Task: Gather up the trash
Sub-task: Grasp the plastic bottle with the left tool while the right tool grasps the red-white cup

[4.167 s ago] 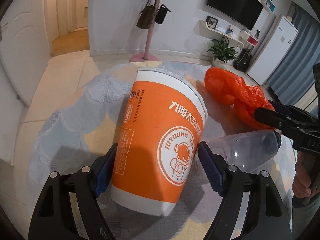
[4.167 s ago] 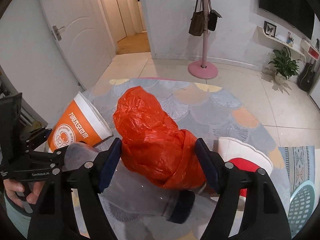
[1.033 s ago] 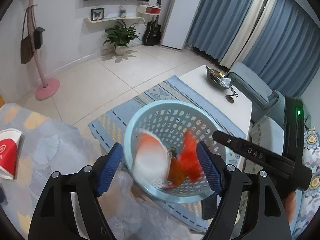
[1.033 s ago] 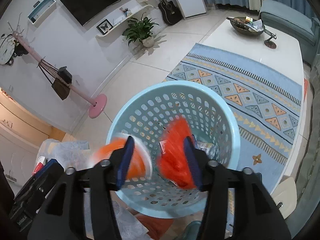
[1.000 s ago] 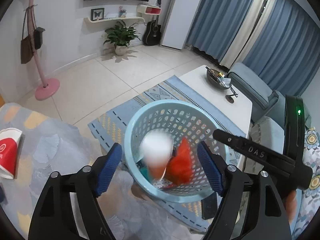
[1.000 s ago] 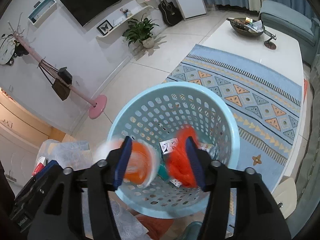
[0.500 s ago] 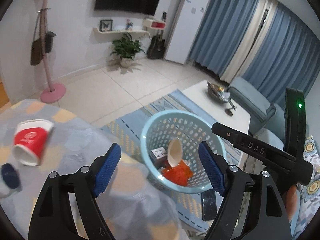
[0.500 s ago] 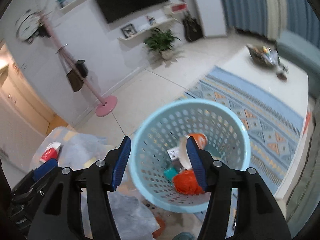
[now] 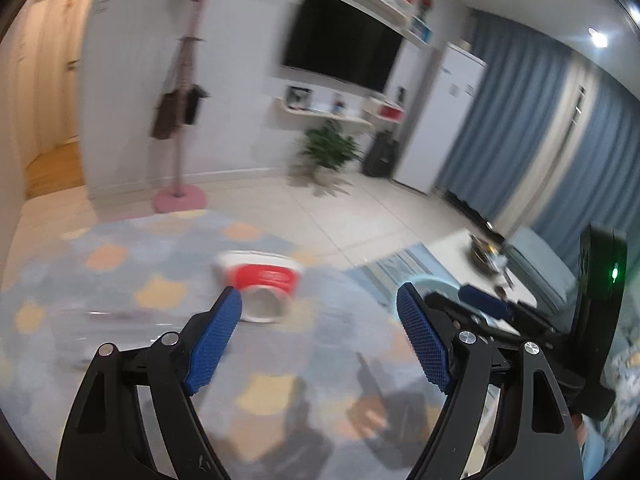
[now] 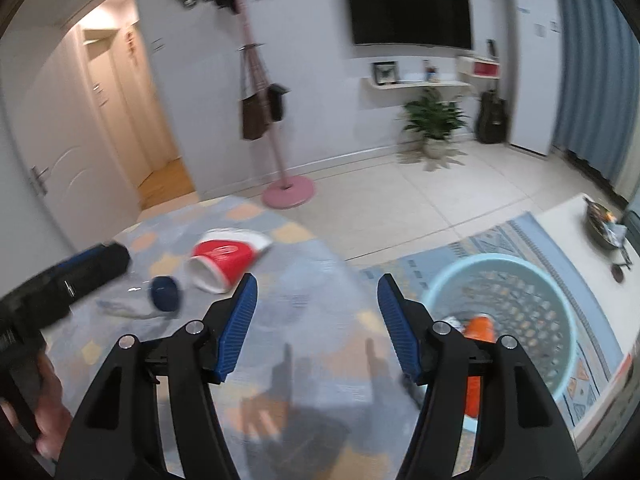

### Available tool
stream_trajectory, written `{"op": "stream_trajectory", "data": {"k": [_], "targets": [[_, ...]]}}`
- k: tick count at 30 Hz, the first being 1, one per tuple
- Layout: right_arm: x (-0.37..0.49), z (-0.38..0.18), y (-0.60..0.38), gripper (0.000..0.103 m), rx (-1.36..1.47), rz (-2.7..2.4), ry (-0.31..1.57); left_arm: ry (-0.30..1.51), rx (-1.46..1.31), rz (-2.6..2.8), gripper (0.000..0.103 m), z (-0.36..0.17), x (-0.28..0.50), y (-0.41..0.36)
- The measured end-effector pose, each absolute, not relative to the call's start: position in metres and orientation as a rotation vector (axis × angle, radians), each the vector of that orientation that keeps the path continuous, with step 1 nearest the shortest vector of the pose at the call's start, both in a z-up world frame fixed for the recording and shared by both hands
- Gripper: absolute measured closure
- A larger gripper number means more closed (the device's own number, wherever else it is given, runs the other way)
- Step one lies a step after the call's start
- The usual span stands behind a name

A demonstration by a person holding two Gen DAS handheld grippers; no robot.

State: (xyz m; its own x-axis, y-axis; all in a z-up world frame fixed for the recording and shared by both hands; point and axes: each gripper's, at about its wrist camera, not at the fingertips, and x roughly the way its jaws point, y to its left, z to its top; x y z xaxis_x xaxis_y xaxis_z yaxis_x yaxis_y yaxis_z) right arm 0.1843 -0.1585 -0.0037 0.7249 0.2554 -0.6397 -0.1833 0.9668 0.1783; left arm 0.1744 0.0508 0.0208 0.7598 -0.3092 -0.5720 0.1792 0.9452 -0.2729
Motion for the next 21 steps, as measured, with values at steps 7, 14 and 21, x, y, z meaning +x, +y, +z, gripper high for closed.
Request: {"op": "stream_trajectory", "data": {"k": [7,14,21], "targets": [[0.199,-0.014,-0.110,0.044,0.079,0.322,0.745,0.652,-0.268,-0.134,0.025,0.019,0.174,0.141],[0.224,-0.021,-0.072,0.044,0.050,0.357,0.787,0.759,-0.245,-0.044,0.030,-0.017,0.216,0.193],[0.236,-0.028,-0.055,0.062,0.018,0.395,0.810,0.843,-0.316,-0.141,0.033,-0.039,0.236,0.210]]}}
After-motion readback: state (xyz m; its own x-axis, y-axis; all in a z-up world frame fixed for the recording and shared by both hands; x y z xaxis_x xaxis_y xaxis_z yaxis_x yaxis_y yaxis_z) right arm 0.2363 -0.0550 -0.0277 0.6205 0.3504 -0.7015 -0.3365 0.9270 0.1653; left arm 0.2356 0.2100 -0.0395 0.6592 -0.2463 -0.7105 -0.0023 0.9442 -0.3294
